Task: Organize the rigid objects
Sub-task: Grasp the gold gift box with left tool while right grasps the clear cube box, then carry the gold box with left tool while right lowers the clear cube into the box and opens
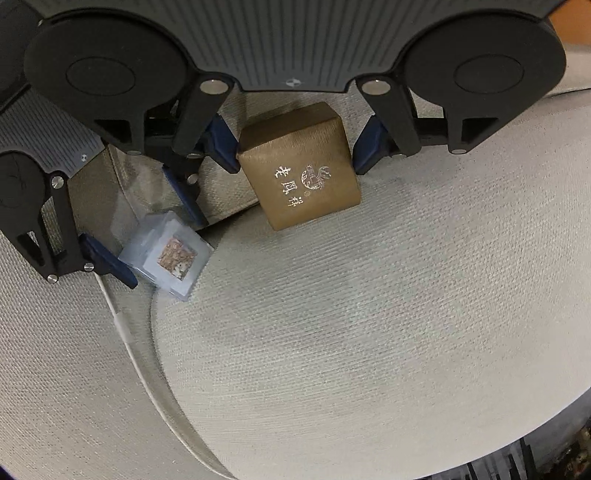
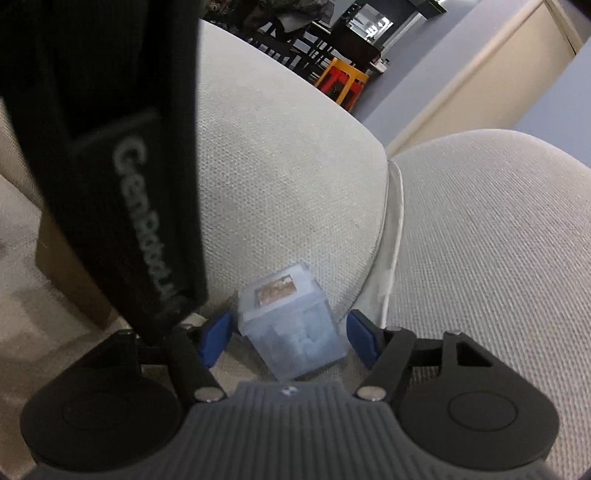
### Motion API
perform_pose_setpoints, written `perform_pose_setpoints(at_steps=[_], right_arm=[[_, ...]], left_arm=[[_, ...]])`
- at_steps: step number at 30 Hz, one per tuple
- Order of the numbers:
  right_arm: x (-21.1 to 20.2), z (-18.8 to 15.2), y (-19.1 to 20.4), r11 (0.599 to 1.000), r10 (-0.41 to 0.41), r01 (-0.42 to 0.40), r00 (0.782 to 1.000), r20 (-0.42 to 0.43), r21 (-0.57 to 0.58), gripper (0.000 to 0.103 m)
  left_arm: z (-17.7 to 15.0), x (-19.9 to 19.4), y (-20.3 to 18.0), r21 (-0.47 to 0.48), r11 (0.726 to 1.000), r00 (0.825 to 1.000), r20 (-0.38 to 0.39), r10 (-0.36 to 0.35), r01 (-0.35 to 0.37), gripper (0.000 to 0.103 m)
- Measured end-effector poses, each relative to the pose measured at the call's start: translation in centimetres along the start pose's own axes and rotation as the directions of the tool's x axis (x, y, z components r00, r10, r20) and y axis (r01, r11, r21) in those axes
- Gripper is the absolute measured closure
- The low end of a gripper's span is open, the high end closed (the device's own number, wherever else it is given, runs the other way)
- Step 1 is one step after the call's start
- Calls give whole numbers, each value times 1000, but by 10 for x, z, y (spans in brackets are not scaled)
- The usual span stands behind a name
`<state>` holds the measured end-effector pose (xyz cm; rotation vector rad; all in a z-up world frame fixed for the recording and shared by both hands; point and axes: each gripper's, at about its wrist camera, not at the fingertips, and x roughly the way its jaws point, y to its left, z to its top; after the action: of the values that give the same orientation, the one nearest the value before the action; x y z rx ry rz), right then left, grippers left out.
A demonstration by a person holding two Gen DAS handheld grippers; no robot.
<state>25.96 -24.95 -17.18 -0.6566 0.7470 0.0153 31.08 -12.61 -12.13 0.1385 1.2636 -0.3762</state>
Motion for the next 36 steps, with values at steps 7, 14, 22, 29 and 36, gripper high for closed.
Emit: perform_pose_setpoints(at_steps=[7,14,22,29,36], right_arm=[[-7,3,-14,995,66,-66,998,-1,72,49],[-14,2,-18,994,73,-75,997,18,82,52],[-15,9,-39,979,94,-102,994,51,179,53],[-50,17,-38,959,135,-165,981,140,231,53],[-107,44,-36,892,266,-327,938,222,313,53]], left_arm=[[10,11,-7,-26,999,999,-37,33,-34,28],[7,14,-12,-64,997,998,-31,47,-49,29],[-1,-48,0,-114,994,996,93,17,-6,31],[-25,-132,15,-97,993,976,213,-39,60,31],[-62,-183,37,-111,991,960,279,-37,70,31]])
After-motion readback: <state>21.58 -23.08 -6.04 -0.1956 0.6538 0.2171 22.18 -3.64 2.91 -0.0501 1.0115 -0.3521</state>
